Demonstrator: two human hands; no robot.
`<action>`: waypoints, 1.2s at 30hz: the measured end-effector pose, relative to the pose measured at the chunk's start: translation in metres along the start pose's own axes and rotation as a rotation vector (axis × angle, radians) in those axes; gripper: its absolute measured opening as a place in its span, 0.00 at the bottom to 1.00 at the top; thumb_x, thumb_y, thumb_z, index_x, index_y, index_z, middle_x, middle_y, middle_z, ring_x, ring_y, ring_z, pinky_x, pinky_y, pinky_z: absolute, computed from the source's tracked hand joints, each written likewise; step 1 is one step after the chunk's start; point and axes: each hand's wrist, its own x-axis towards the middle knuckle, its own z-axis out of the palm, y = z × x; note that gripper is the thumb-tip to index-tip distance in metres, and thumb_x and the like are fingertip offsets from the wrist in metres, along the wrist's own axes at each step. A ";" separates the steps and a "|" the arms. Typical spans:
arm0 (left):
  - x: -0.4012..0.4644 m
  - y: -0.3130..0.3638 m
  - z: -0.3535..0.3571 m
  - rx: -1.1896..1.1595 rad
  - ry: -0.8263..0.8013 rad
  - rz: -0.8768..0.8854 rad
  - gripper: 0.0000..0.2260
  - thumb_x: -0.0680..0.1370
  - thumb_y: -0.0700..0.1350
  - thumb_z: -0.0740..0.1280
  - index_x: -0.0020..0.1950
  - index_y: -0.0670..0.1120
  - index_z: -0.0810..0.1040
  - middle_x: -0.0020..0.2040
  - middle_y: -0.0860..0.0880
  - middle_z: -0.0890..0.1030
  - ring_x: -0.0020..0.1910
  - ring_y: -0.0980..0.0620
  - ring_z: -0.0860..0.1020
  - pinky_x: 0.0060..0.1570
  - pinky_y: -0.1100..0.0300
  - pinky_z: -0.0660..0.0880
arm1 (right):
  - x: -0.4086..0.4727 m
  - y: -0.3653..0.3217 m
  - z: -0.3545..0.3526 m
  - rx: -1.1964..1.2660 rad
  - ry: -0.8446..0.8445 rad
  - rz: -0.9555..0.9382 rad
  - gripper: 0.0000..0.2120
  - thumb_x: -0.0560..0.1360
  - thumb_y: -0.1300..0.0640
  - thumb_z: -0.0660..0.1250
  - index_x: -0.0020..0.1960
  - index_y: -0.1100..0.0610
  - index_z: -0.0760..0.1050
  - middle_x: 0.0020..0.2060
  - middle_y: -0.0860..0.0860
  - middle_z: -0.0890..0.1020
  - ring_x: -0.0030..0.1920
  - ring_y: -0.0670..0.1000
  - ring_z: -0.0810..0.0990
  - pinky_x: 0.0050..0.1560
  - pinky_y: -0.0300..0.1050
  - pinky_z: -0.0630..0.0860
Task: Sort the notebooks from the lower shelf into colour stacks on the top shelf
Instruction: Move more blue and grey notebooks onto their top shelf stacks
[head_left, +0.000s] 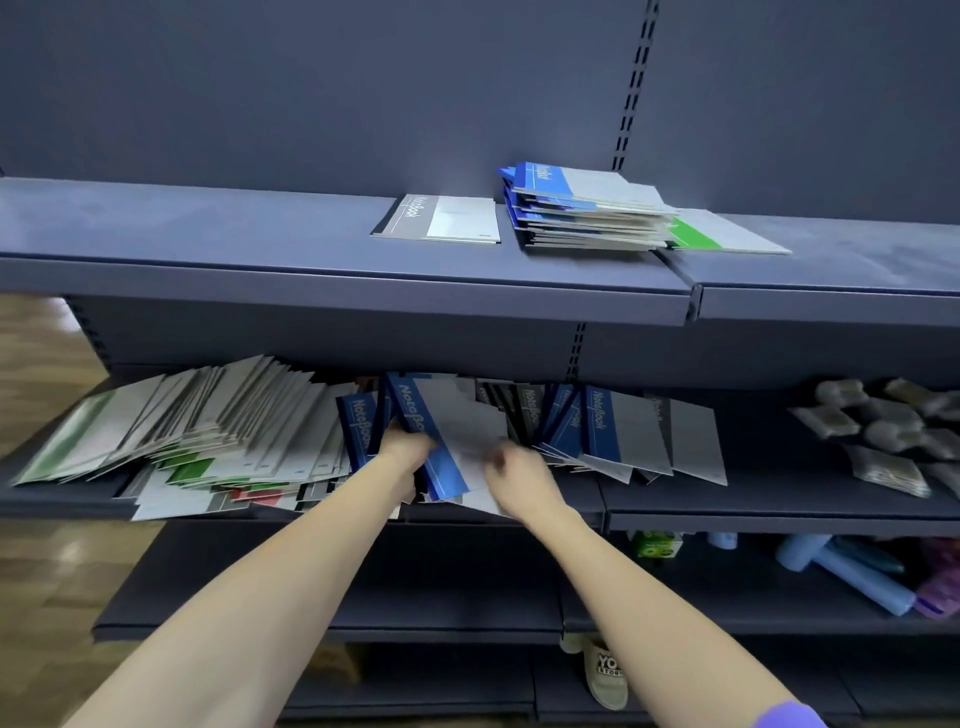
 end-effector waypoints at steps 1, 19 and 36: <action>0.001 -0.001 -0.004 0.005 -0.028 0.005 0.23 0.77 0.31 0.65 0.71 0.42 0.69 0.59 0.44 0.78 0.56 0.41 0.76 0.57 0.48 0.74 | 0.002 0.006 -0.001 0.020 0.010 0.063 0.13 0.79 0.52 0.61 0.57 0.60 0.74 0.49 0.60 0.81 0.50 0.63 0.79 0.43 0.48 0.72; -0.034 0.017 -0.021 0.173 -0.406 0.147 0.25 0.73 0.36 0.75 0.67 0.45 0.70 0.59 0.48 0.79 0.57 0.47 0.78 0.59 0.52 0.75 | -0.020 -0.014 -0.017 0.721 0.138 0.527 0.18 0.80 0.57 0.63 0.68 0.60 0.68 0.54 0.55 0.80 0.56 0.64 0.82 0.57 0.63 0.79; -0.149 0.057 0.057 0.358 -0.710 0.577 0.33 0.79 0.44 0.70 0.80 0.48 0.58 0.73 0.51 0.70 0.66 0.48 0.74 0.52 0.57 0.74 | -0.154 -0.010 -0.095 0.840 0.825 0.530 0.04 0.78 0.64 0.60 0.52 0.58 0.70 0.45 0.54 0.77 0.42 0.51 0.74 0.40 0.45 0.70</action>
